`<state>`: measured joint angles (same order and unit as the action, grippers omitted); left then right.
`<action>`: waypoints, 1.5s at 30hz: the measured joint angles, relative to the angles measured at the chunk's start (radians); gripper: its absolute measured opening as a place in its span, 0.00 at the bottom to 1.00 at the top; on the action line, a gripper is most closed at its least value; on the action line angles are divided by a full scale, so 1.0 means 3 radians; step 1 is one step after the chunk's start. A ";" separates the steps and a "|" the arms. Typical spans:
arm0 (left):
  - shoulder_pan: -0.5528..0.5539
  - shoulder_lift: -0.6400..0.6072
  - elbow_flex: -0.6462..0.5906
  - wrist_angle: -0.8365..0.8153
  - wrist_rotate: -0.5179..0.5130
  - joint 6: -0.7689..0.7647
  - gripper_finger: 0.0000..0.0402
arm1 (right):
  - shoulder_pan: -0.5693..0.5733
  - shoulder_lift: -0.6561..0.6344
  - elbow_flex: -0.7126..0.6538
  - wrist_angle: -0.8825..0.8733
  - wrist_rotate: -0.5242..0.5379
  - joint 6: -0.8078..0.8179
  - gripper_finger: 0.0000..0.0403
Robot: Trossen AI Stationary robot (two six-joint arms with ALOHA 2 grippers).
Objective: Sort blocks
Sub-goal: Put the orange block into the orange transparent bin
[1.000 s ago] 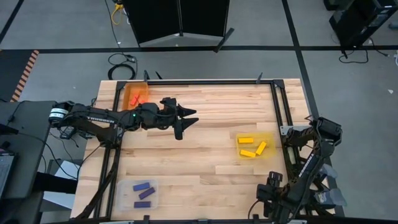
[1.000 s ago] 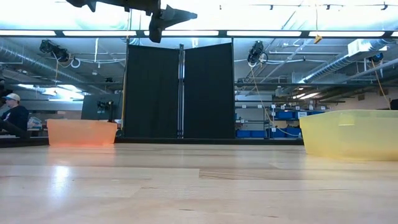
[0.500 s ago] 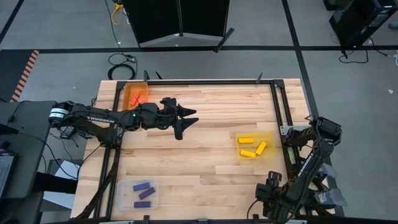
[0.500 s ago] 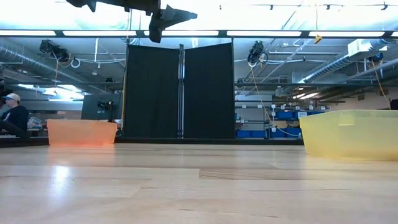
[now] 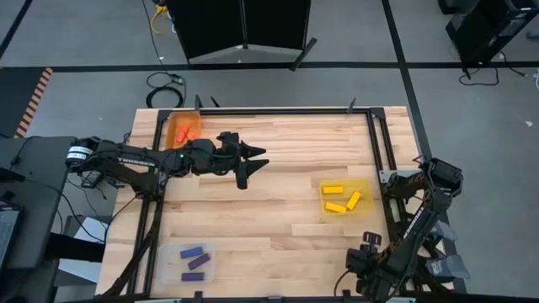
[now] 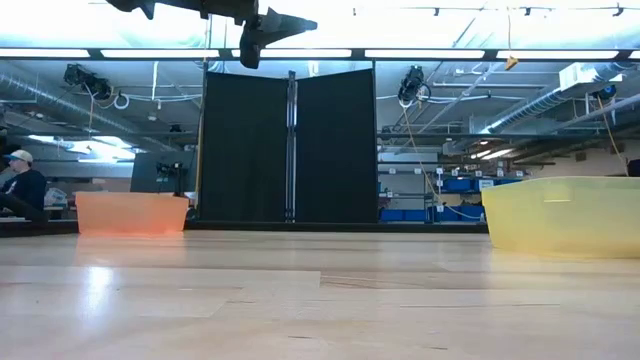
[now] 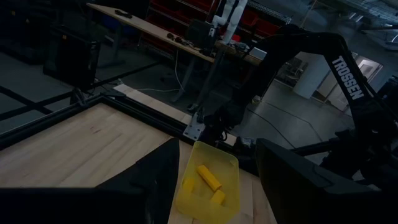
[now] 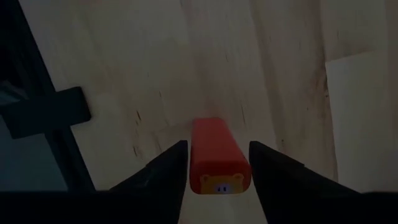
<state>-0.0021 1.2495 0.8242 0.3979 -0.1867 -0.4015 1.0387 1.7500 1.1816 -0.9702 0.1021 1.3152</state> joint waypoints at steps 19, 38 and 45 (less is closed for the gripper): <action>0.0000 0.0000 0.0000 0.0001 0.0000 0.0000 0.54 | -0.0103 -0.0004 0.0000 0.0134 -0.0041 -0.0142 0.32; -0.0026 -0.0947 -0.0053 -0.0559 0.0023 0.0187 0.54 | -0.1106 -0.0013 0.0184 0.0963 0.1025 -0.1712 0.31; -0.0046 -0.1794 -0.0386 -0.0662 -0.0056 0.0190 0.54 | -0.2046 -0.0008 0.0184 0.2524 0.1170 -0.3260 0.31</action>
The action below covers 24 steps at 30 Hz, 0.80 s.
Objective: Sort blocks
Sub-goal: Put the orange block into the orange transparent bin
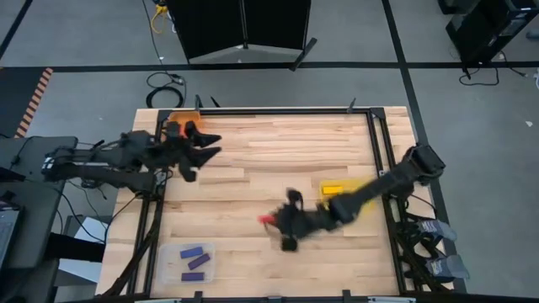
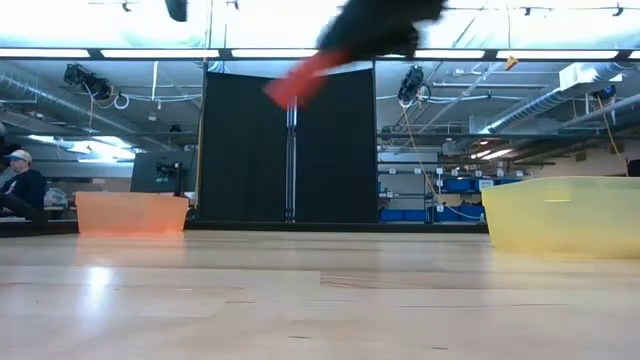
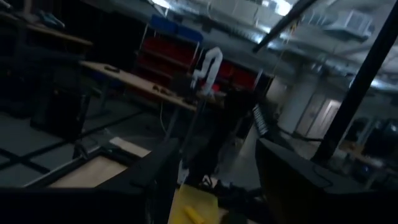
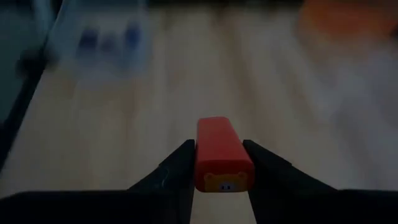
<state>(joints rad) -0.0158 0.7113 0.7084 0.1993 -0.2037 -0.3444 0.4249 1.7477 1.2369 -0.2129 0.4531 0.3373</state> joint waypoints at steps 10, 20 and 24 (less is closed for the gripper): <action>0.0000 -0.0891 -0.0587 -0.0015 -0.0095 -0.0156 0.54 | -0.1194 0.0201 0.0010 0.1981 -0.0830 -0.0854 0.31; 0.0000 -0.1156 -0.0667 -0.0004 0.0099 -0.0156 0.54 | -0.1627 0.1470 0.1226 0.2134 -0.1321 -0.0636 0.31; 0.0000 -0.1181 -0.0667 -0.0009 0.0161 -0.0166 0.54 | -0.1739 0.2005 0.2047 0.1955 -0.1378 -0.0620 0.31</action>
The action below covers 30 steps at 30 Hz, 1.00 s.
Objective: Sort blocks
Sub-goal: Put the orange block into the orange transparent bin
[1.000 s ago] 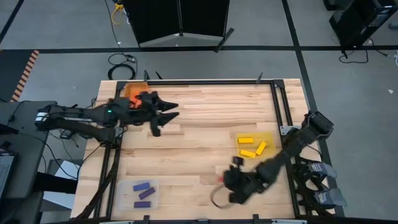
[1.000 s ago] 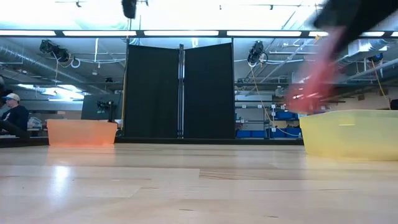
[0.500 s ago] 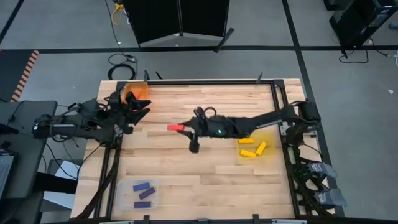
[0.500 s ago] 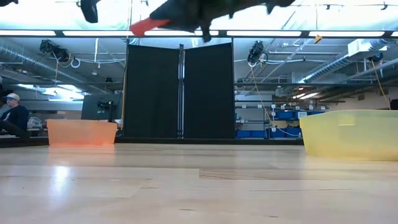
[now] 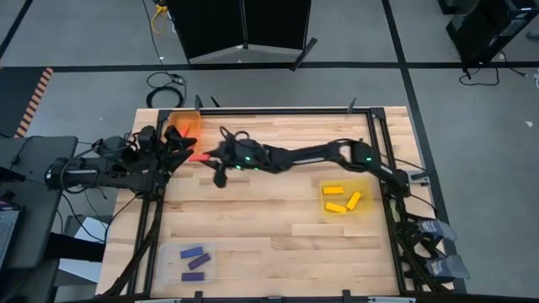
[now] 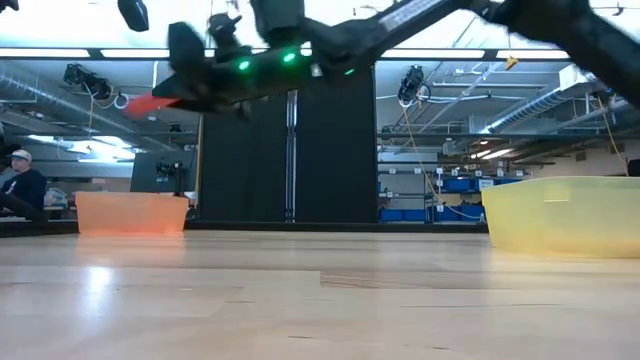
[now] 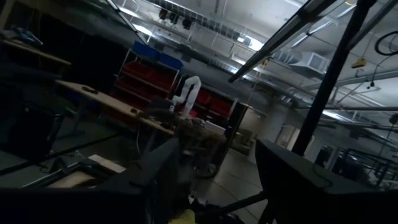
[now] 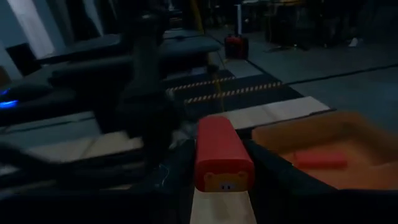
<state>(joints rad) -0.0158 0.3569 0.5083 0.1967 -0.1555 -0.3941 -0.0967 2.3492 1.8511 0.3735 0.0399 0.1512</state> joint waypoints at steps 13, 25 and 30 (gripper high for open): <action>0.0000 -0.0030 0.0000 -0.0027 0.0038 -0.0014 0.54 | -0.0339 0.1162 0.1602 -0.0071 0.0222 0.0575 0.31; 0.0003 -0.0071 -0.0001 -0.0028 0.0036 -0.0016 0.54 | -0.0460 0.1327 0.1669 0.0095 0.0575 0.1152 0.31; 0.0003 -0.0071 -0.0001 -0.0028 -0.0019 -0.0010 0.54 | -0.0467 0.1328 0.1677 0.0060 0.0574 0.1338 0.31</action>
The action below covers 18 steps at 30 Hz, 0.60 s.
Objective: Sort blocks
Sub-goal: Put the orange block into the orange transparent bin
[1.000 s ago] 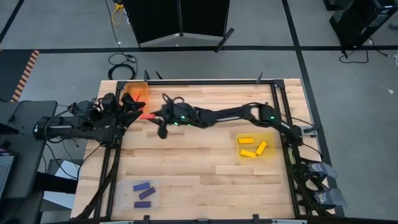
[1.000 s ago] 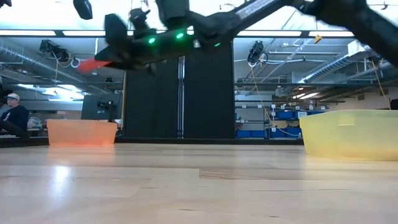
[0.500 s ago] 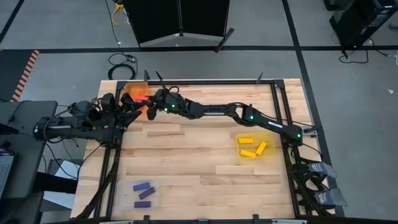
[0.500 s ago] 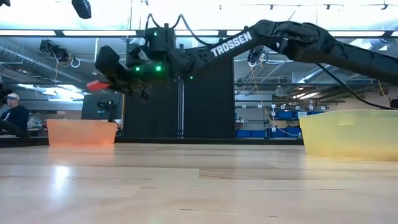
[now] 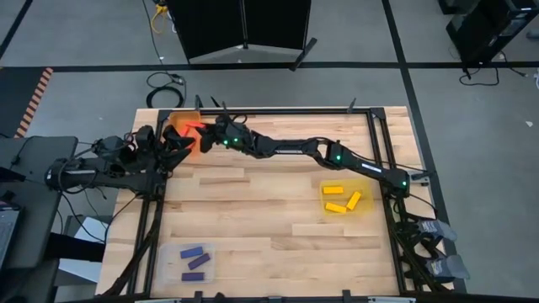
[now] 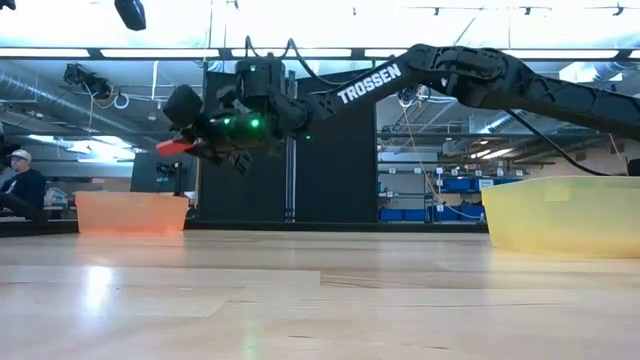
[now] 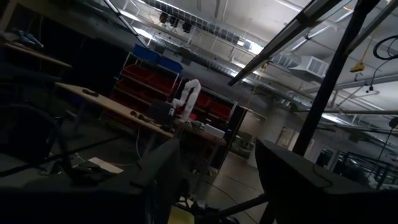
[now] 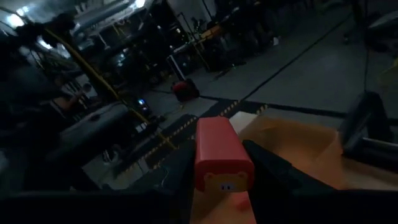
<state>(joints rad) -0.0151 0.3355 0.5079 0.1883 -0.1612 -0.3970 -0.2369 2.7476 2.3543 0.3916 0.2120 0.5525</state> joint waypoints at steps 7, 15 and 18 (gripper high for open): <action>0.0000 0.0000 0.0000 0.0039 -0.0086 0.0005 0.54 | -0.0026 0.0005 0.0006 0.0249 -0.0469 0.0441 0.31; 0.0000 0.0000 0.0000 0.0186 -0.0092 0.0008 0.54 | 0.0006 0.0000 0.0006 0.0671 -0.0499 0.0476 0.31; 0.0000 0.0000 0.0000 0.0184 -0.0153 0.0010 0.54 | 0.0008 -0.0001 0.0008 0.0668 -0.0333 0.0373 0.31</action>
<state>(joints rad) -0.0151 0.3355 0.5079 0.2436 -0.2072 -0.3939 -0.2344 2.7472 2.3566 0.5920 0.1121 0.6643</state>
